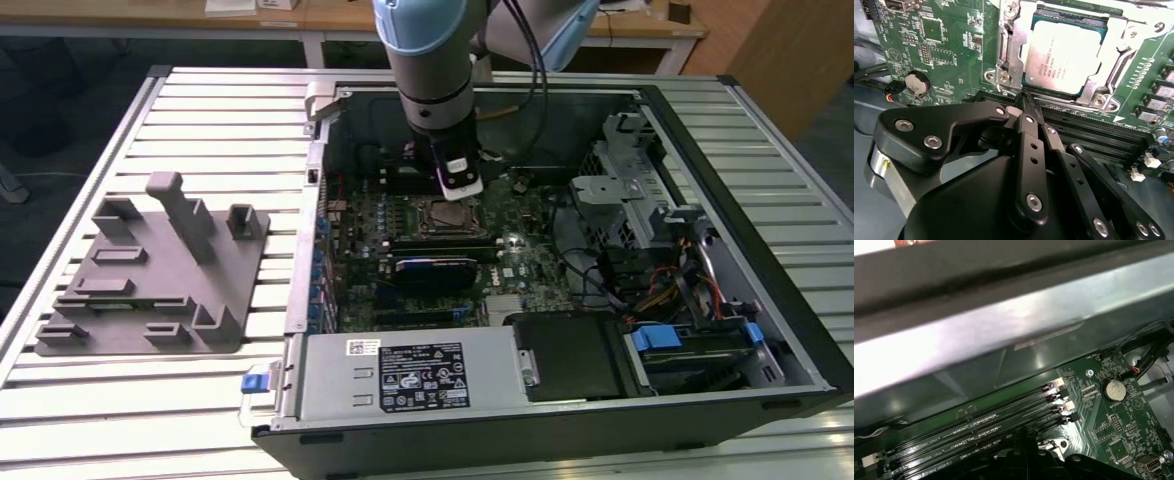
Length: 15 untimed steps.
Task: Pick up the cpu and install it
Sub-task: 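Install the first cpu locking lever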
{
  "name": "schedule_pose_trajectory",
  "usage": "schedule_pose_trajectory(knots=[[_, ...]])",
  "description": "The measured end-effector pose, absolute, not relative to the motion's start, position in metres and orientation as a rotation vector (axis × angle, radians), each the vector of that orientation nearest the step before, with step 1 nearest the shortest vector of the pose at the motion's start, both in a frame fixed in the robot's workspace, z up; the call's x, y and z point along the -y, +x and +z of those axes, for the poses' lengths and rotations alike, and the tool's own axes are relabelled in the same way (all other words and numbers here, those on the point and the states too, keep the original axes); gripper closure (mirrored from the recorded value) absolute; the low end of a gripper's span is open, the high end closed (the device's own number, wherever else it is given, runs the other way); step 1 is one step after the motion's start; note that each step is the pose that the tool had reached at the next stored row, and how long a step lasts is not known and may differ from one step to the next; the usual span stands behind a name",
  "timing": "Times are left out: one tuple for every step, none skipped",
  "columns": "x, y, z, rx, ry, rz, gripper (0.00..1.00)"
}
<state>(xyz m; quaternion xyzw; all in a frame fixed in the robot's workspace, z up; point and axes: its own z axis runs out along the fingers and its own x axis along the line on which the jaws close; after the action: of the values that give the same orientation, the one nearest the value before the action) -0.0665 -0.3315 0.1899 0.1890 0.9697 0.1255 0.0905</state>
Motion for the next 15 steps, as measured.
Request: schedule_pose_trajectory(knots=[[0.332,-0.066,0.19,-2.883,0.562,0.374,0.89],[0.332,-0.065,0.19,-2.883,0.562,0.375,0.89],[0.332,-0.064,0.19,-2.883,0.562,0.378,0.89],[0.333,-0.064,0.19,-2.882,0.563,0.384,0.89],[0.333,-0.064,0.19,-2.882,0.564,0.39,0.89],[0.334,-0.064,0.19,-2.882,0.564,0.393,0.89],[0.334,-0.063,0.19,-2.882,0.564,0.396,0.89],[0.334,-0.064,0.19,-2.882,0.564,0.396,0.89],[0.334,-0.064,0.19,-2.882,0.565,0.396,0.89],[0.334,-0.064,0.19,-2.882,0.565,0.396,0.89],[0.334,-0.064,0.191,-2.882,0.564,0.396,0.89],[0.334,-0.064,0.193,-2.882,0.564,0.396,0.89],[0.334,-0.064,0.196,-2.882,0.564,0.396,0.89],[0.334,-0.064,0.198,-2.882,0.564,0.396,0.89],[0.334,-0.064,0.2,-2.882,0.564,0.396,0.89]])
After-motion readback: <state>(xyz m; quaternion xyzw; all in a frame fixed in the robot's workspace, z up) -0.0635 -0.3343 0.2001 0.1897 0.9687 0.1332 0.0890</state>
